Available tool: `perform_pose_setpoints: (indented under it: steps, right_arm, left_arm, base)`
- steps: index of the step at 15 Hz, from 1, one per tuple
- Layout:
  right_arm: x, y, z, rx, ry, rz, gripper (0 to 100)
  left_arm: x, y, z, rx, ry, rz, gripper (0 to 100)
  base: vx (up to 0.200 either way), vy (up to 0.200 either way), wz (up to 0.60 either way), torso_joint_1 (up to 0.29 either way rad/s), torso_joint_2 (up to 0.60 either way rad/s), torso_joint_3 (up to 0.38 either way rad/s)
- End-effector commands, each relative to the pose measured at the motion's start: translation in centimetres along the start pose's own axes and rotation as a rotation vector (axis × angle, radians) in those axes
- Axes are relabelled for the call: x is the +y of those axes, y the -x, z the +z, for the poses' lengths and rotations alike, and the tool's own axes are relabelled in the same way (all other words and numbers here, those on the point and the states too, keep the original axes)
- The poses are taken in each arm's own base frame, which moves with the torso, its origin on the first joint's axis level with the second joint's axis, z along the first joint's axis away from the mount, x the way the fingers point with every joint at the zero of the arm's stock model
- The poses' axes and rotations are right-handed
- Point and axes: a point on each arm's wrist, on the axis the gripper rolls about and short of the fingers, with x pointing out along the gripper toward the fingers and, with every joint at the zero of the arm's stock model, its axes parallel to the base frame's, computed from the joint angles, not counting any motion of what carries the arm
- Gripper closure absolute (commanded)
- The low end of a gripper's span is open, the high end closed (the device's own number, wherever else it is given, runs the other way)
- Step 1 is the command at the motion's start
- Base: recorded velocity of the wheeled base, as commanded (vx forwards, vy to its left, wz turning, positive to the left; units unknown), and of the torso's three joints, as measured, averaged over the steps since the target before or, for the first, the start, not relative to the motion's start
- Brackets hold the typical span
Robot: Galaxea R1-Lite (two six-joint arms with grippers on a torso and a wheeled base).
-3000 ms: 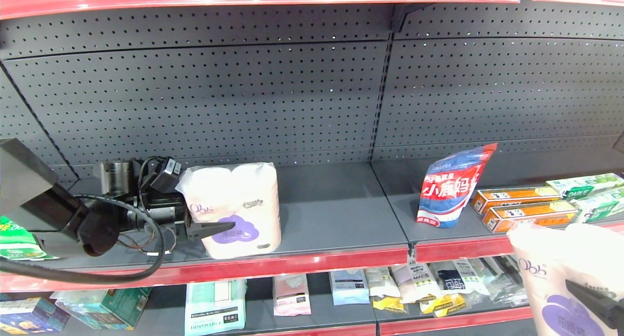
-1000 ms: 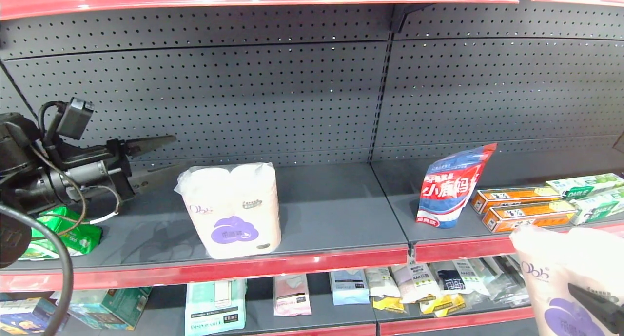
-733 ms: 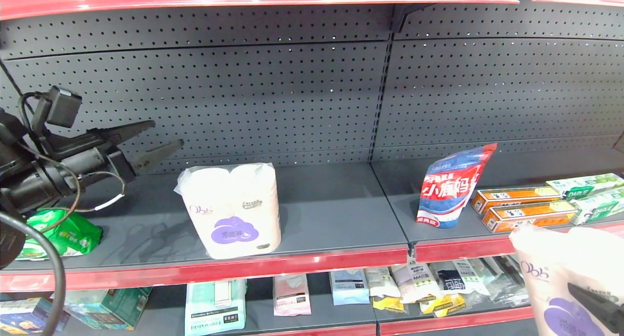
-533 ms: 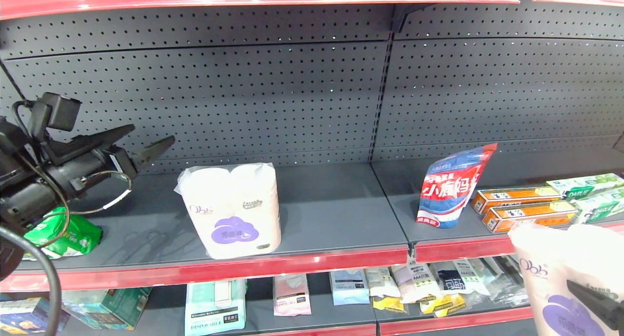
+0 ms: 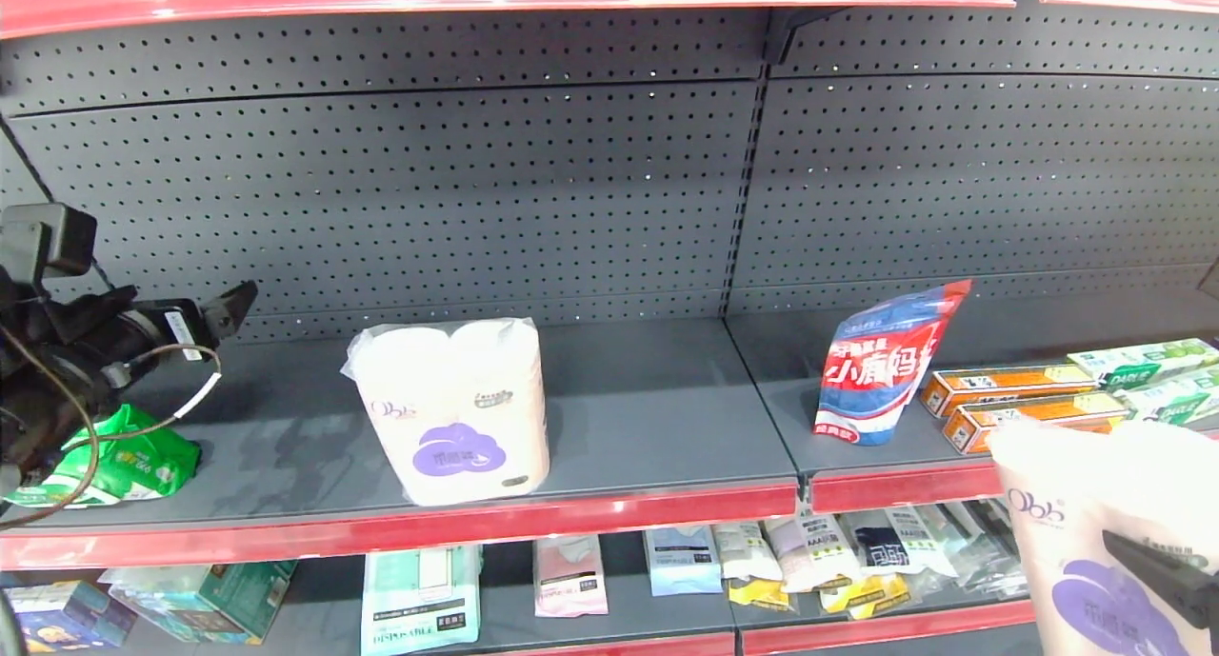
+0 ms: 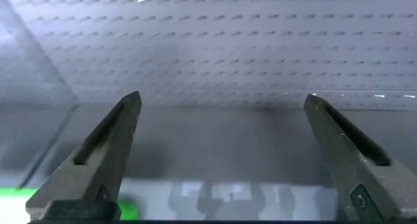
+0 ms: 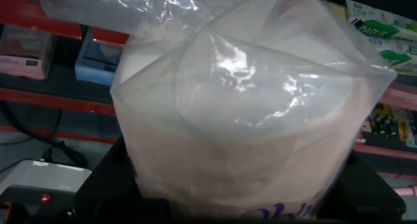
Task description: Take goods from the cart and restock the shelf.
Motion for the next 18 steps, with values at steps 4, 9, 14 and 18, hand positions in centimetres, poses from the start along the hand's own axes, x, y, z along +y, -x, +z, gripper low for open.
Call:
perform_pose_setpoints:
  steps: [4,9,14,18]
  right_arm:
    - [0.0,0.4,0.7,-0.063,0.01,0.054,100]
    - [0.8,1.0,1.9,-0.165,0.112,0.198,100]
    - [0.8,1.5,1.6,-0.184,0.136,0.191,100]
    - [0.9,1.5,1.2,-0.18,0.13,0.198,100]
  left_arm:
    - [-1.0,9.6,1.3,0.018,0.003,-0.208,0]
    - [-0.9,21.3,-0.4,0.095,0.012,-0.447,0]
    - [-0.7,24.7,-2.6,0.141,-0.01,-0.447,0]
    - [-0.7,24.5,-3.1,0.157,-0.031,-0.449,0]
  base:
    - [0.0,0.0,0.0,0.0,0.0,0.0]
    - [0.0,0.0,0.0,0.0,0.0,0.0]
    - [0.0,0.0,0.0,0.0,0.0,0.0]
    - [0.0,0.0,0.0,0.0,0.0,0.0]
